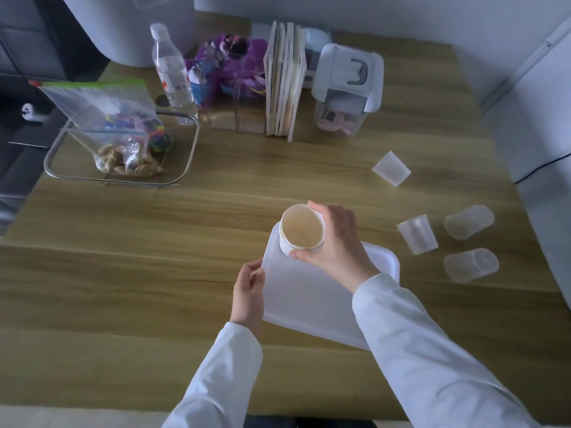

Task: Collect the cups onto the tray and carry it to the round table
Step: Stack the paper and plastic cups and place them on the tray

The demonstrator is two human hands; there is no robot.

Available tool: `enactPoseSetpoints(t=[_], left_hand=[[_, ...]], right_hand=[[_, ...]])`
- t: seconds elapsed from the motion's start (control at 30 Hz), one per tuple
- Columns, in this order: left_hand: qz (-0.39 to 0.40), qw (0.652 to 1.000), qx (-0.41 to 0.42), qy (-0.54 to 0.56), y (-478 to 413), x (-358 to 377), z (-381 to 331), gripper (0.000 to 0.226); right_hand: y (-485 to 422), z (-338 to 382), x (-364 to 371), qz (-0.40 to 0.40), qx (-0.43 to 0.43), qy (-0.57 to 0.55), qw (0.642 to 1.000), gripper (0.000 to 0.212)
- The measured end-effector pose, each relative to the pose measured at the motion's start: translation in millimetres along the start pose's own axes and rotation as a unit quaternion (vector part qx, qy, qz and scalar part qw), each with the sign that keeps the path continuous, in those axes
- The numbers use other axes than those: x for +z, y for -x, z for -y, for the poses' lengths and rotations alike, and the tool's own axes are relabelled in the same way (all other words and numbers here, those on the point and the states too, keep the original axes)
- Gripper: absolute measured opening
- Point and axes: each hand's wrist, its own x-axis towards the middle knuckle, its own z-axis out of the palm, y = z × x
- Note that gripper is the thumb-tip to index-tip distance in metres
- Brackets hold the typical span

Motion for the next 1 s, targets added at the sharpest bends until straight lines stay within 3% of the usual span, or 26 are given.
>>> enactPoseSetpoints(t=[0.17,0.33,0.47,0.7,1.0], left_hand=[[0.009,1.000,-0.002,-0.011,-2,3,1,0.023],[0.000,1.000,-0.005,-0.024,-6,7,3,0.025],[-0.014,1.000,-0.007,-0.015,-10,16,2,0.020],[-0.076,0.997,-0.004,0.029,-11,41,6,0.019],[-0.139,0.989,-0.020,0.054,-11,76,20,0.018]], right_hand=[[7,-8,-11,0.001,0.029,-0.026,0.999,0.095],[15,-45,-41,-0.081,0.109,-0.079,0.988,0.079],[17,-95,-71,-0.132,0.195,-0.056,0.970,0.071],[6,-184,-96,-0.084,0.287,-0.008,0.954,0.075],[-34,-239,-89,0.042,0.292,0.053,0.954,0.085]])
